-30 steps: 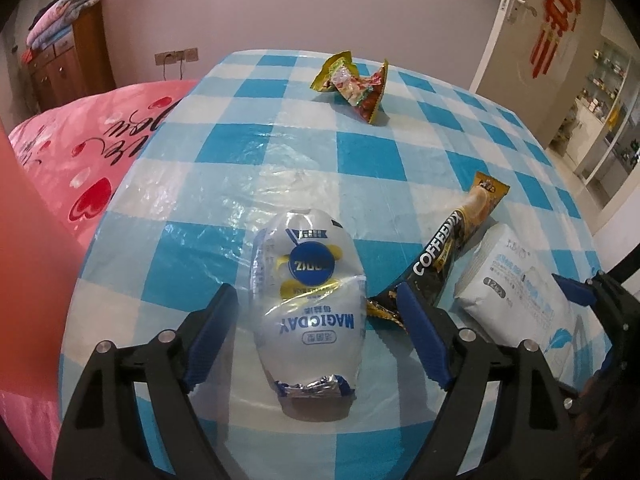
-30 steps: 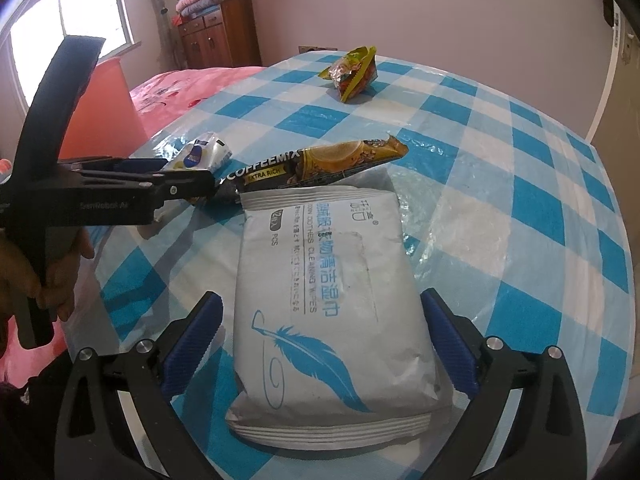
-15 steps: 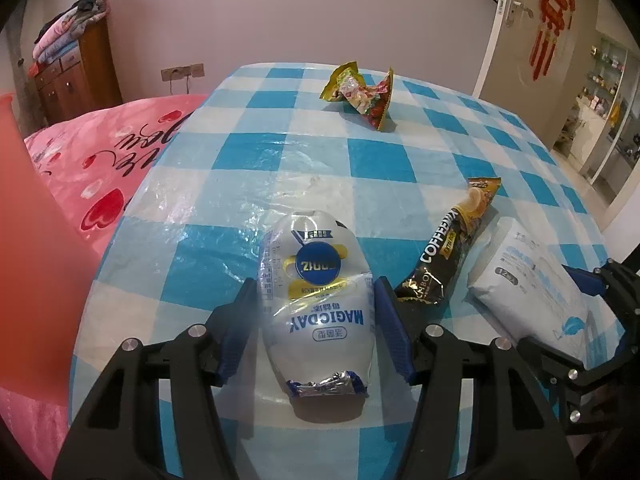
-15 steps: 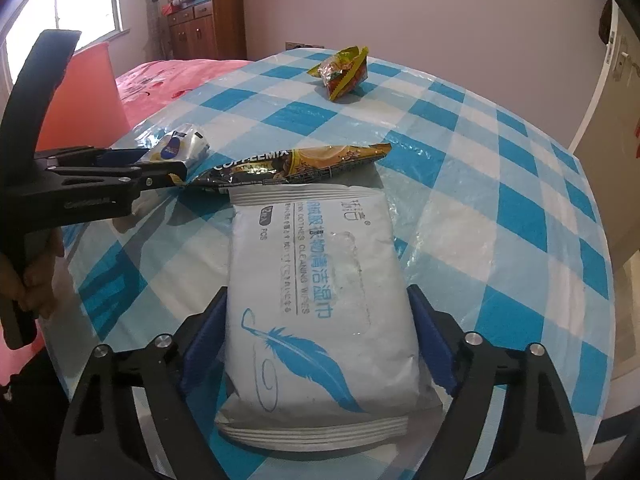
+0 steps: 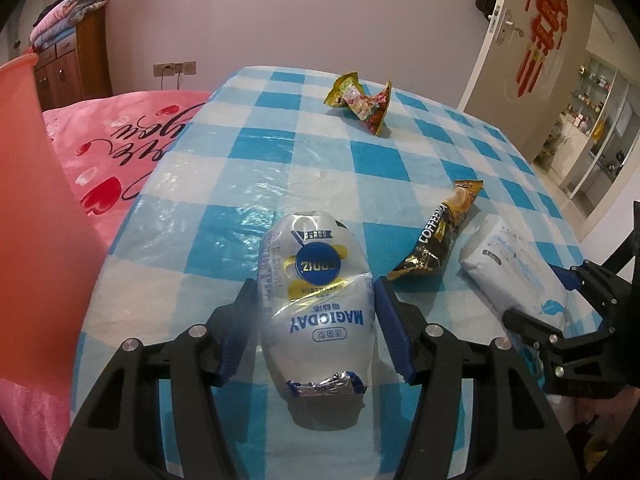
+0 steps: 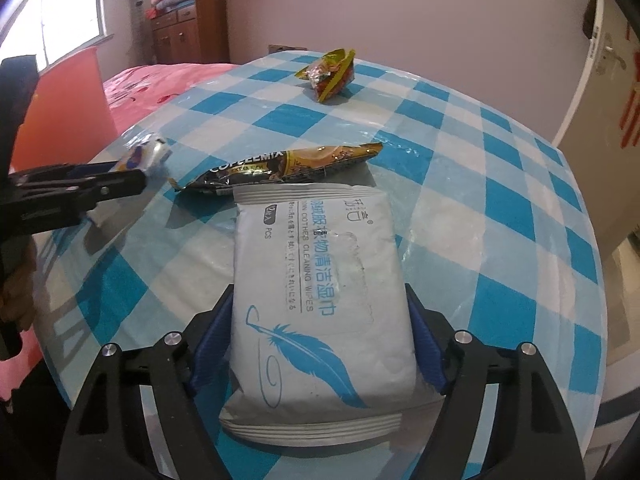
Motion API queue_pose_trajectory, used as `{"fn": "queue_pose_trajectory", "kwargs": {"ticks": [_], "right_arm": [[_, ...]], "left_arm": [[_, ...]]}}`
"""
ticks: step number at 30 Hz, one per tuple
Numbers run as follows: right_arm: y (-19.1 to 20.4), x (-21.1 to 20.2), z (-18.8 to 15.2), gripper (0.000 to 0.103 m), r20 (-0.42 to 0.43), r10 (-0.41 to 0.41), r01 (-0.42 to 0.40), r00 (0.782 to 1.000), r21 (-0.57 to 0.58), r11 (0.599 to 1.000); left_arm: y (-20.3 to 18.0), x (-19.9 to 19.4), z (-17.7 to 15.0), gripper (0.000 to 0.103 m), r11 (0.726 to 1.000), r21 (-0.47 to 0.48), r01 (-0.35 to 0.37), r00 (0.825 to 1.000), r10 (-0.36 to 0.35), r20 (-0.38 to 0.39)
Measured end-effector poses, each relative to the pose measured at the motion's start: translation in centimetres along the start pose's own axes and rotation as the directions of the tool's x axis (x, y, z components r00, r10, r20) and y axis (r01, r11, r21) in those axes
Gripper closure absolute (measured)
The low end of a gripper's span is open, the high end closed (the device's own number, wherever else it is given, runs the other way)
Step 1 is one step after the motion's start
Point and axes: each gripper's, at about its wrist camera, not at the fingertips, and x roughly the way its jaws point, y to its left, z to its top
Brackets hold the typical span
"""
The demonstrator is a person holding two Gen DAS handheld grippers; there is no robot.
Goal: Collect trash
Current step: 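Carry the bottle and wipes pack to the orange bucket and release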
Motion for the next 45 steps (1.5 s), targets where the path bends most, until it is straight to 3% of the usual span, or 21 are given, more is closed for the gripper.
{"fn": "queue_pose_trajectory", "kwargs": {"ticks": [5, 12, 19, 26, 31, 36, 45], "right_arm": [[0.3, -0.4, -0.1, 0.026, 0.002, -0.025, 0.025, 1.0, 0.033, 0.999], [-0.3, -1.9, 0.3, 0.026, 0.014, 0.011, -0.013, 1.0, 0.133, 0.991], [-0.9, -3.8, 1.9, 0.026, 0.038, 0.07, -0.077, 0.997, 0.218, 0.973], [0.1, -5.4, 4.4, 0.026, 0.083, 0.175, -0.191, 0.981, 0.263, 0.946], [1.9, -6.5, 7.1, 0.026, 0.12, 0.249, -0.272, 0.961, 0.25, 0.929], [4.5, -7.5, 10.6, 0.026, 0.147, 0.321, -0.346, 0.936, 0.209, 0.914], [12.4, -8.3, 17.9, 0.026, 0.148, 0.506, -0.52, 0.85, 0.075, 0.851]], "left_arm": [[0.7, -1.4, -0.4, 0.043, 1.0, 0.021, -0.003, 1.0, 0.002, 0.029], [0.9, -3.4, -0.3, 0.043, 0.999, 0.034, 0.024, 0.997, -0.027, 0.071], [0.7, -5.4, 0.6, 0.043, 0.997, 0.045, 0.058, 0.992, -0.063, 0.112], [1.1, -7.8, 2.1, 0.043, 0.997, 0.05, 0.058, 0.983, -0.065, 0.17], [2.2, -10.2, 3.3, 0.043, 0.999, 0.035, 0.037, 0.973, -0.044, 0.228], [4.5, -13.5, 4.6, 0.043, 1.0, -0.004, -0.027, 0.954, 0.027, 0.299], [11.0, -18.6, 5.7, 0.043, 0.977, -0.143, -0.159, 0.909, 0.202, 0.365]]}}
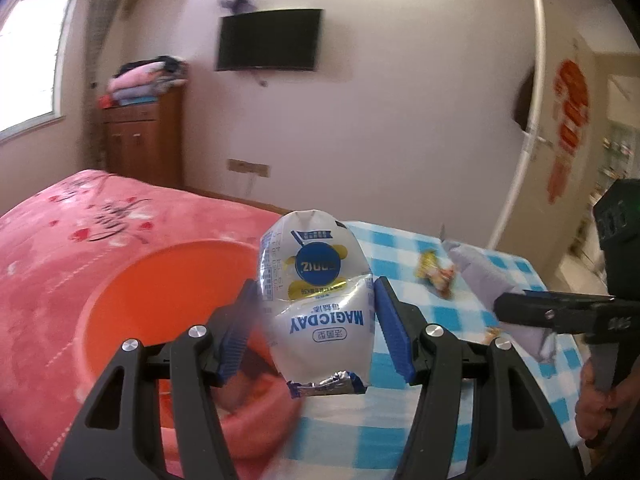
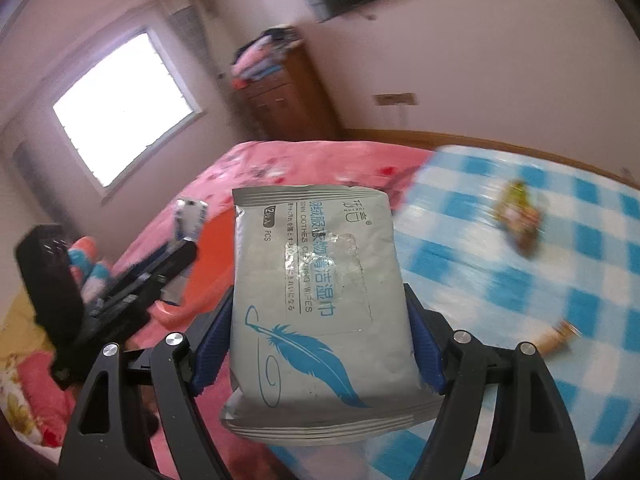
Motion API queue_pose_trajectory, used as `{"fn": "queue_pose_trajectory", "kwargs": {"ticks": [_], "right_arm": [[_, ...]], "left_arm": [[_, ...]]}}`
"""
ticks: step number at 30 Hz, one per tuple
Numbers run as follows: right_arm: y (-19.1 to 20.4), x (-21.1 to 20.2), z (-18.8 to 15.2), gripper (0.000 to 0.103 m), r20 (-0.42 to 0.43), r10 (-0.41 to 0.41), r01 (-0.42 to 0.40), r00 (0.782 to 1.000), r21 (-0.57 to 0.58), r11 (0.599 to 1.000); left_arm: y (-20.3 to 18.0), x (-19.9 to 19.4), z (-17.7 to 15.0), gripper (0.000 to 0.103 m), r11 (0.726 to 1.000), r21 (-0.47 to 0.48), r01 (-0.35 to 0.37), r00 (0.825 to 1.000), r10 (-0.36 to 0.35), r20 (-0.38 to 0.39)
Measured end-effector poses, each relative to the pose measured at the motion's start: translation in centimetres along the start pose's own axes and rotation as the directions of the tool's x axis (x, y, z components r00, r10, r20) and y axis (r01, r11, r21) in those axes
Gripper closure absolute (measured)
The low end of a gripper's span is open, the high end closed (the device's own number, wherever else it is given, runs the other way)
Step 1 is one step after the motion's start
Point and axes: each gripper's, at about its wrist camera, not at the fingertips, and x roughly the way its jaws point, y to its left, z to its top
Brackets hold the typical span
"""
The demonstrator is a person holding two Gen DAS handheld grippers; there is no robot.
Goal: Collect trash
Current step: 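Carry the bottle and wipes pack to the orange bucket and release, then return both tools from the bucket to the table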
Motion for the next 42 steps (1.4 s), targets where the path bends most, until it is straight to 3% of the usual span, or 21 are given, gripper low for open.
{"fn": "queue_pose_trajectory", "kwargs": {"ticks": [7, 18, 20, 21, 23, 32, 42], "right_arm": [[6.2, 4.3, 4.2, 0.026, -0.035, 0.139, -0.141, 0.99, -0.077, 0.987], [10.7, 10.8, 6.8, 0.021, -0.103, 0.205, -0.215, 0.973, -0.103, 0.971], [10.1, 11.4, 6.8, 0.015, -0.101, 0.233, -0.24, 0.967, -0.061, 0.969], [9.7, 11.4, 6.8, 0.014, -0.087, 0.244, -0.248, 0.966, -0.041, 0.968], [8.8, 11.1, 6.7, 0.013, -0.066, 0.252, -0.253, 0.965, -0.005, 0.967], [4.8, 7.5, 4.4, 0.012, 0.037, 0.095, -0.095, 0.995, 0.001, 0.995], [2.1, 4.7, 0.3, 0.011, 0.096, -0.054, 0.058, 0.994, -0.041, 0.997]], "left_arm": [[5.3, 0.2, 0.0, 0.043, 0.989, -0.079, -0.124, 0.992, 0.123, -0.02], [8.9, 1.5, -1.3, 0.043, 0.972, -0.144, -0.184, 0.982, 0.174, -0.077], [9.2, 1.6, -1.6, 0.036, 0.968, -0.153, -0.197, 0.979, 0.186, -0.084], [9.4, 1.7, -1.7, 0.028, 0.966, -0.157, -0.207, 0.977, 0.195, -0.085], [9.6, 1.7, -1.9, 0.023, 0.958, -0.157, -0.24, 0.969, 0.228, -0.094], [9.3, 0.9, -2.2, 0.017, 0.953, -0.17, -0.25, 0.967, 0.239, -0.084], [6.9, 0.2, -1.8, 0.015, 0.97, -0.144, -0.195, 0.98, 0.188, -0.059]]}}
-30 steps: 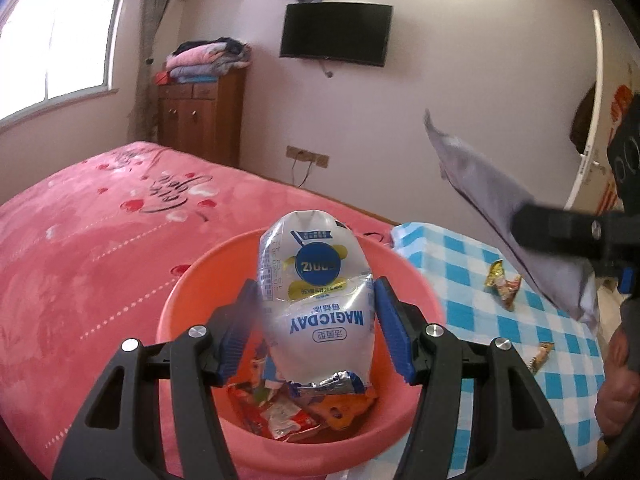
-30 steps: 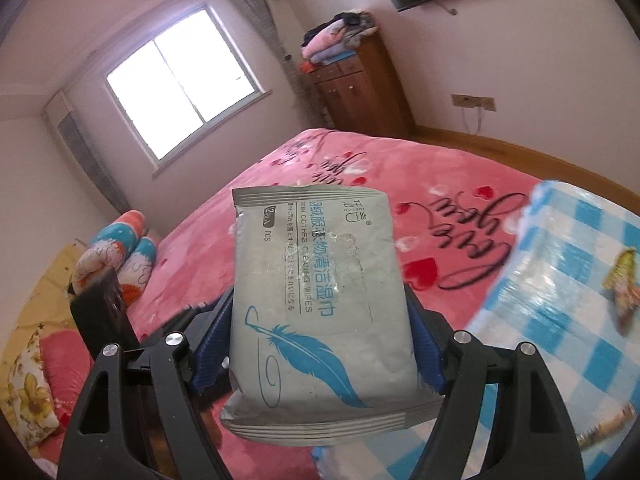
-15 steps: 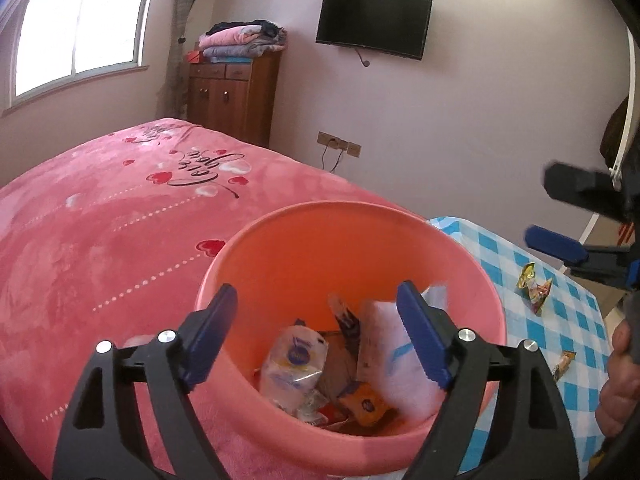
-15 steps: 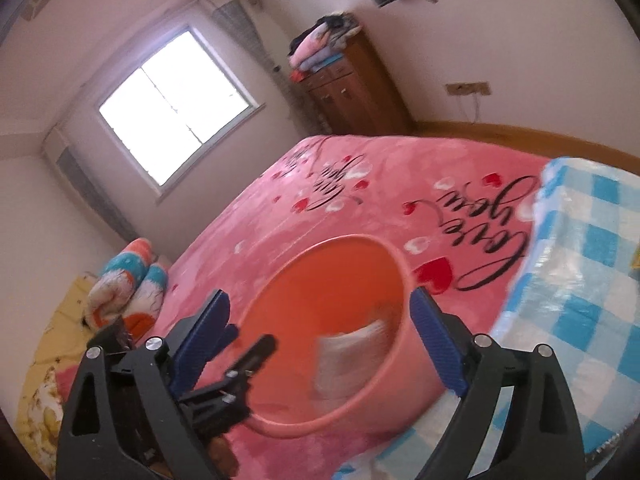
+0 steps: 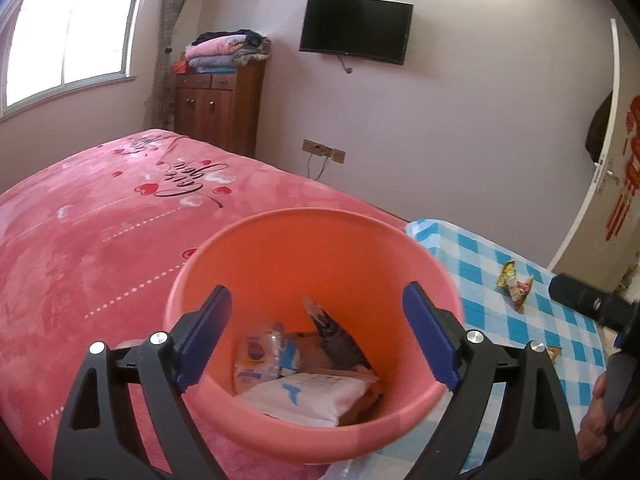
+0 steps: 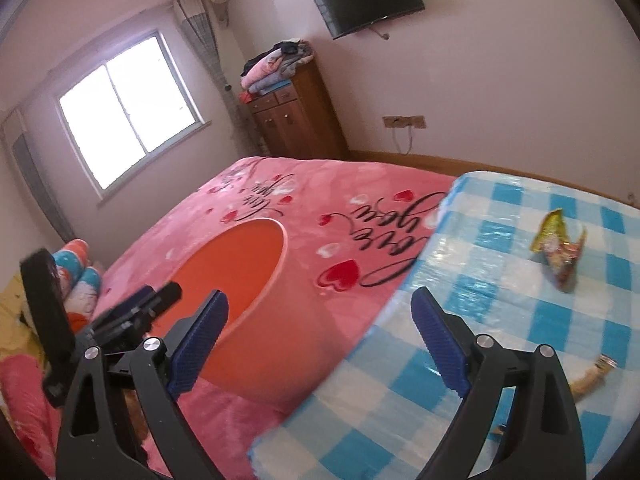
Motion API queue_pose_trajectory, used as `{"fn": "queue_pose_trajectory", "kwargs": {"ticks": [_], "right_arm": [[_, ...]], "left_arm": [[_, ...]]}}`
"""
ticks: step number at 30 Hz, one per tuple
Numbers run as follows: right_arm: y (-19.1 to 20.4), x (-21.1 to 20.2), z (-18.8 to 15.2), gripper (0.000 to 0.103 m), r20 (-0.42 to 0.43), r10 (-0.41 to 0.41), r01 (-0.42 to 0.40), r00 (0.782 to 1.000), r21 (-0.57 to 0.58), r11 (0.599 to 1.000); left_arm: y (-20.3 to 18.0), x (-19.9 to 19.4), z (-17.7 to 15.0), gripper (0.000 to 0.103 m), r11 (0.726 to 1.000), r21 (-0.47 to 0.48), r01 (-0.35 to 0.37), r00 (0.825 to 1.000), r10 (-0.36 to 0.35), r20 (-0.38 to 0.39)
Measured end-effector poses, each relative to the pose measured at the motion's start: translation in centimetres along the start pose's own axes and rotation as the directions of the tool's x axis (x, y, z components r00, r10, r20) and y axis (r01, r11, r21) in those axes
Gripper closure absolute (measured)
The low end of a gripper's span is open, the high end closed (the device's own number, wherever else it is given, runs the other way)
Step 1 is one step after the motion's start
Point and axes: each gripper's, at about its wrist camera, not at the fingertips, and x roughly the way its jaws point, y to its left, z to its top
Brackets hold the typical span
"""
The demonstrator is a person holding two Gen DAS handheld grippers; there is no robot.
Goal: Collect trash
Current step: 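Return both tools from the bucket to the table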
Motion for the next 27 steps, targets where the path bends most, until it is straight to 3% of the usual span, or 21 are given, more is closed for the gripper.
{"fn": "queue_pose_trajectory", "kwargs": {"ticks": [15, 27], "right_arm": [[-4.3, -3.1, -3.8, 0.009, 0.027, -0.15, 0.149, 0.988, 0.031, 0.988], [-7.7, -5.5, -6.0, 0.009, 0.052, -0.286, 0.284, 0.957, 0.037, 0.958]], "left_arm": [[-5.1, -0.7, -0.9, 0.015, 0.994, 0.071, 0.089, 0.996, -0.088, -0.025], [-9.7, -0.5, -2.4, 0.015, 0.976, 0.145, 0.161, 0.985, -0.151, -0.08]]}}
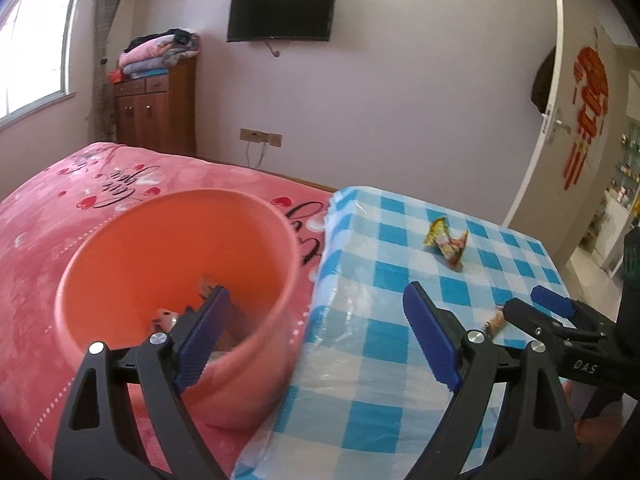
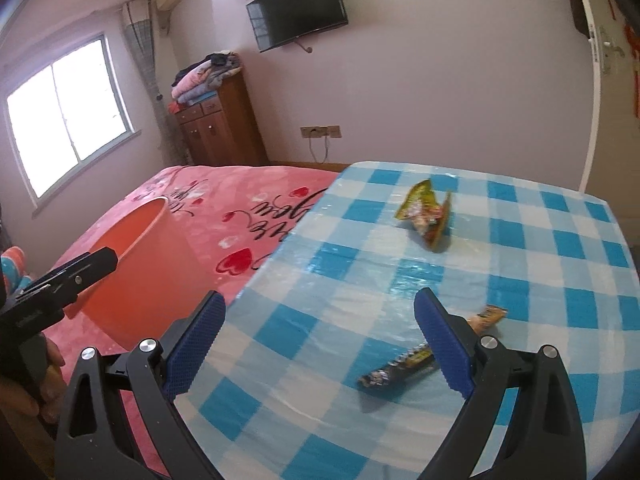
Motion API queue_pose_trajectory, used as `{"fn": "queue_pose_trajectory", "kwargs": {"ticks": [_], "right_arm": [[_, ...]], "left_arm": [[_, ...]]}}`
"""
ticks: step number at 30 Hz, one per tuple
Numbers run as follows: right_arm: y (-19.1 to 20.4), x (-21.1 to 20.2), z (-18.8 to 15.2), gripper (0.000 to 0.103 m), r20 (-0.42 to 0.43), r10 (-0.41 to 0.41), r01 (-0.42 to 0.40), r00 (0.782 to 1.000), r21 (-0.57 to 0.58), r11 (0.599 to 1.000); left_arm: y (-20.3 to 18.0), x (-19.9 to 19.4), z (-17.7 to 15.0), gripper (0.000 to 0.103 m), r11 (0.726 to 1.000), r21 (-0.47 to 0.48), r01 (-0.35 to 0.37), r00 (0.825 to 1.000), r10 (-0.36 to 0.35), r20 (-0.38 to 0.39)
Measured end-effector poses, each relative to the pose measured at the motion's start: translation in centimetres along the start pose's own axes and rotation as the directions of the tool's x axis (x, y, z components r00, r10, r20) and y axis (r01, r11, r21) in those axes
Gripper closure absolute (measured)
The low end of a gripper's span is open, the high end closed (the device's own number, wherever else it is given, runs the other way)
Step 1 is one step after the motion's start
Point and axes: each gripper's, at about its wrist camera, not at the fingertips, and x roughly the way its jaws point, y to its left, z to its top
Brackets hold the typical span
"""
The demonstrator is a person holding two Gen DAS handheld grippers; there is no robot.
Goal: Collect trash
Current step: 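Return both tools from the bucket to the table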
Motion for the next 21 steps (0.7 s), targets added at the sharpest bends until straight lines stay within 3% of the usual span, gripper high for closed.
{"fn": "queue_pose_trajectory", "kwargs": {"ticks": [12, 21], "right_arm": [[-3.7, -0.5, -2.2, 0.009, 0.013, -0.074, 0.074, 0.997, 0.0, 0.997], [-7.5, 0.0, -3.9, 0.009, 0.001, -0.099, 0.099, 0.995, 0.061, 0.993]], "left_arm": [[-6.0, 2.2, -1.6, 0.015, 0.989, 0.127, 0.069, 0.995, -0.06, -0.075], [-9.9, 4.6, -2.5, 0.015, 0.977, 0.194, 0.086, 0.989, -0.06, -0.133]]}}
